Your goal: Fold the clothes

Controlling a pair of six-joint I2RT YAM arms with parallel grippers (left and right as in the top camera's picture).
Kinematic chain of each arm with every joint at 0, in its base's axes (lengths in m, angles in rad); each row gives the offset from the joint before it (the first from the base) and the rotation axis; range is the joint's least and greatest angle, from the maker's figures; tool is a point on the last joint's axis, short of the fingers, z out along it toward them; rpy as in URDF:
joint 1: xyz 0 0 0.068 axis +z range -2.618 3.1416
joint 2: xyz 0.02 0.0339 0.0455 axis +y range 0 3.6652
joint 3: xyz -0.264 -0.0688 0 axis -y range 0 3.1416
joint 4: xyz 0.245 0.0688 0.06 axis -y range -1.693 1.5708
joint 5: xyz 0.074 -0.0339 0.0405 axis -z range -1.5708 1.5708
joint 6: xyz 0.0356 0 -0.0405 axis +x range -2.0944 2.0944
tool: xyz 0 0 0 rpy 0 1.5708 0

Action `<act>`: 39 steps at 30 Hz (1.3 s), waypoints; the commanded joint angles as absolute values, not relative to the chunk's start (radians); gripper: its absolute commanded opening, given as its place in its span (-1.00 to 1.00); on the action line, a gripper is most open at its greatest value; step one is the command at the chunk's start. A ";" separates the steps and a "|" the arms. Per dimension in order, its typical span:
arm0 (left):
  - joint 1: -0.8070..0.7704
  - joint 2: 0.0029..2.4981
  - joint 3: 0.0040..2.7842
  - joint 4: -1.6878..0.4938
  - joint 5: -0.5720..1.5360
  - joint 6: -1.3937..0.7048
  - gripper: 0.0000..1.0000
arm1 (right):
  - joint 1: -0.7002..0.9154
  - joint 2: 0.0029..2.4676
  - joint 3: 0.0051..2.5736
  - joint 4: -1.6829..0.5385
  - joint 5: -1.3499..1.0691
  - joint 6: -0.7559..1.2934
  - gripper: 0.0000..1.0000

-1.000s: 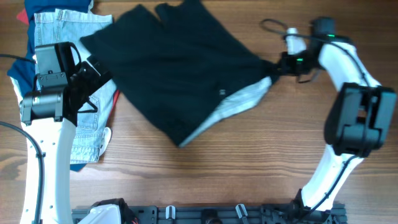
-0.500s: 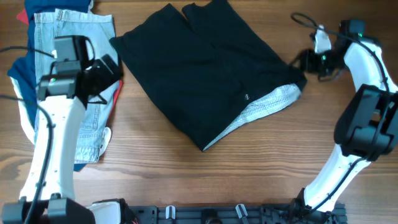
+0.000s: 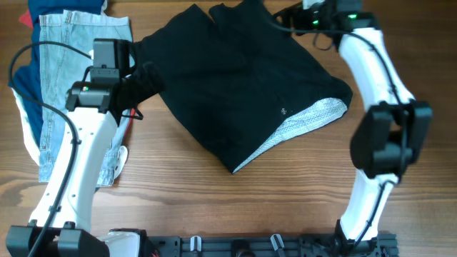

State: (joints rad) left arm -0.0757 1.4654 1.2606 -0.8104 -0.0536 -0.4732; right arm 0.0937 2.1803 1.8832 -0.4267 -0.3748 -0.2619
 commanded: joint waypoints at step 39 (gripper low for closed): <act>-0.154 1.465 1.262 -0.808 -0.058 -0.479 1.00 | 0.004 2.502 1.948 -0.248 -0.374 -0.094 -0.92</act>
State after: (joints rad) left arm -0.1452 1.4654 1.2606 -0.8204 -0.0547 -0.4728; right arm 0.0605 2.5229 1.9099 -0.2020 -0.3706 -0.1326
